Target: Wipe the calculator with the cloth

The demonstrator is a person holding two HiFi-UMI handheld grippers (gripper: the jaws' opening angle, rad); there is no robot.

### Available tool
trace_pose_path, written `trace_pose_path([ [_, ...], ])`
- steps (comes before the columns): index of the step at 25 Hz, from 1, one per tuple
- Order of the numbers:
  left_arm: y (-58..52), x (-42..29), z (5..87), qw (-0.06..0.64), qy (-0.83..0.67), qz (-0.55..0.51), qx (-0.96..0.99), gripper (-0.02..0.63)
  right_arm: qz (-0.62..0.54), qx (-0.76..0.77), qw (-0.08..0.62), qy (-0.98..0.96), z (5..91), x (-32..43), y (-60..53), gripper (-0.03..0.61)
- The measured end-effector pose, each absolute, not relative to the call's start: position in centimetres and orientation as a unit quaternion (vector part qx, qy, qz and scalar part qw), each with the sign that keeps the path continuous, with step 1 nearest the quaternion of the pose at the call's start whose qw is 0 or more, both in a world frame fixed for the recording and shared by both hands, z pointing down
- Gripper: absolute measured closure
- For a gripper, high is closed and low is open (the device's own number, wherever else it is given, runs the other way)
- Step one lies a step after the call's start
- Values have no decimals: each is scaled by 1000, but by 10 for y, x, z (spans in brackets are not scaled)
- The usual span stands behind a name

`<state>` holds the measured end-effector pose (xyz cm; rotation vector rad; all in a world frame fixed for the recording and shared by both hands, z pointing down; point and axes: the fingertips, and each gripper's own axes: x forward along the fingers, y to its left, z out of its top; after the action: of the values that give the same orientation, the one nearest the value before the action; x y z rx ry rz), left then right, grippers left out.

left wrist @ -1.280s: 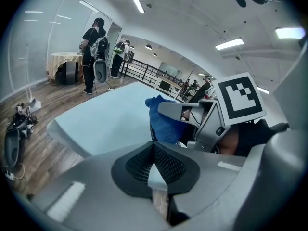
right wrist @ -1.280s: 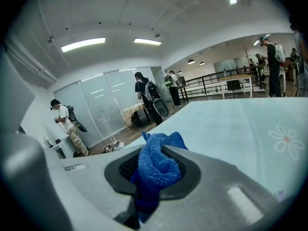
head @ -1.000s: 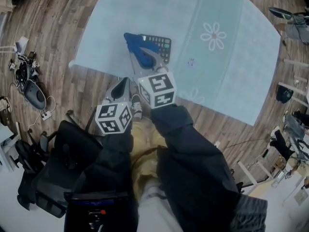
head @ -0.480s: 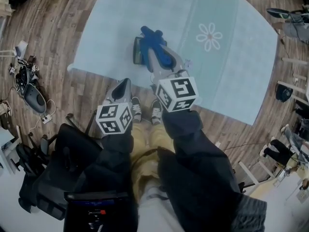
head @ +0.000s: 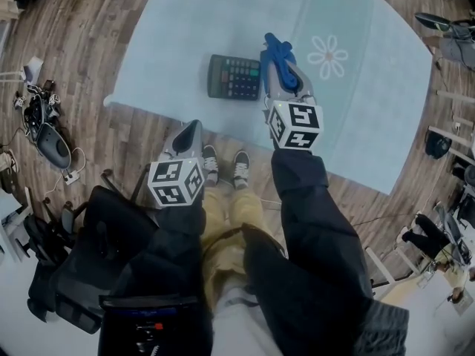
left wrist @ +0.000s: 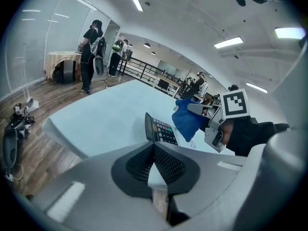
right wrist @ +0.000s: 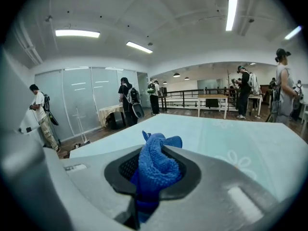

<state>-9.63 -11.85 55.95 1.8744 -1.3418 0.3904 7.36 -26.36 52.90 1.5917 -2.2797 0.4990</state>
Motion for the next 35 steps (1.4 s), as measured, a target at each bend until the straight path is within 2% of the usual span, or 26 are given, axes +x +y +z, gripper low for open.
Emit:
trace_pose_path([
  [5,-115,-107,565,395,-538,158,728,614,191,527,193,-805,567,51,-259,523],
  [18,-109,-124,580,408,-550,160,711,614,229,474,193,-828,595,-18,-248,523],
  [35,-102,-143,574,405,-559,154,707,614,285,414,106,-858,557,-92,-237,523],
])
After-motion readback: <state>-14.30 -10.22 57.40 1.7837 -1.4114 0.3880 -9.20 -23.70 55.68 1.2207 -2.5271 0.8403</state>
